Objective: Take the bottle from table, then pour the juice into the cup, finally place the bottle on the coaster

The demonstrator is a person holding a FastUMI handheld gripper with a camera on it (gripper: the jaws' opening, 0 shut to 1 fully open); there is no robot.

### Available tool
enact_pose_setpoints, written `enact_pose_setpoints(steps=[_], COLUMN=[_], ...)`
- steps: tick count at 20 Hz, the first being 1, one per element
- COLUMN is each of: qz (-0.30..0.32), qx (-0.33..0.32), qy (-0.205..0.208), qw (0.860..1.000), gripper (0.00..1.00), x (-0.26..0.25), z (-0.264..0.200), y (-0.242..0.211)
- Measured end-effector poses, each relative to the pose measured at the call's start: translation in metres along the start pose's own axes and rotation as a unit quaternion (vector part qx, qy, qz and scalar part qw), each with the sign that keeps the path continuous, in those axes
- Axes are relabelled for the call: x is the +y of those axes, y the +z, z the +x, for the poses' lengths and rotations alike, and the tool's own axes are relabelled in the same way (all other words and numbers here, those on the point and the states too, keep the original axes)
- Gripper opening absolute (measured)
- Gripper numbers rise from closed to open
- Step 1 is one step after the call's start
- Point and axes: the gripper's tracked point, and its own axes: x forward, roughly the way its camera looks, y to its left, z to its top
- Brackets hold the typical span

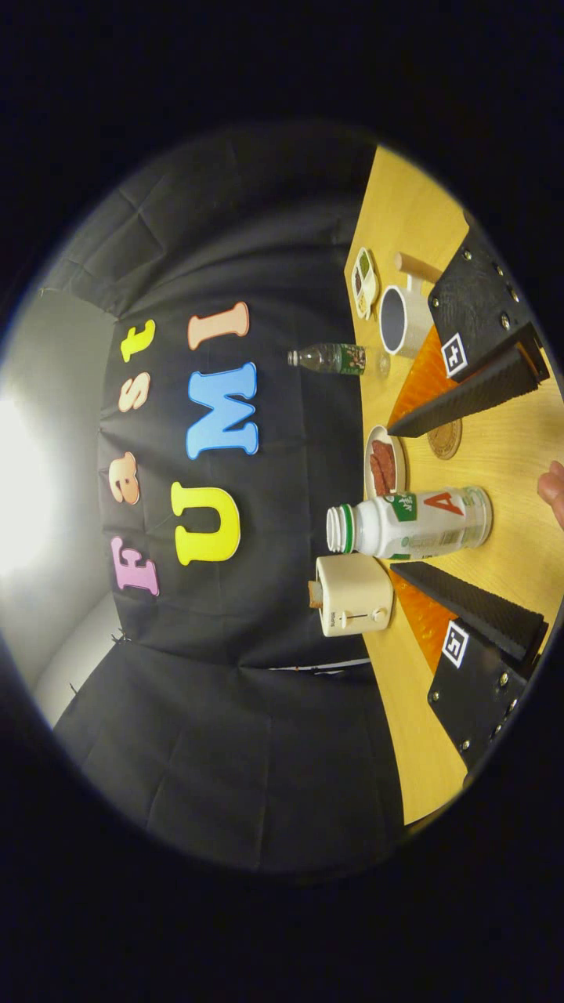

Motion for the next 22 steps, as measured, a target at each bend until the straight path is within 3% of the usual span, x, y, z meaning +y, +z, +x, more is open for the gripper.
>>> enact_pose_setpoints(steps=[6,16,17,19,22], qz=[-0.013,-0.009,-0.009,-0.008,0.007], qx=[0.031,0.039,0.039,0.039,0.041], qy=[0.013,0.023,0.015,0.013,0.004], qw=[0.999,0.999,0.999,0.999,0.999], gripper=[0.97,0.97,0.95,0.73,0.67], x=[0.013,0.018,0.015,0.015,0.013], z=[0.038,0.063,0.064,0.065,0.063], y=[-0.032,-0.049,-0.049,-0.05,-0.049])
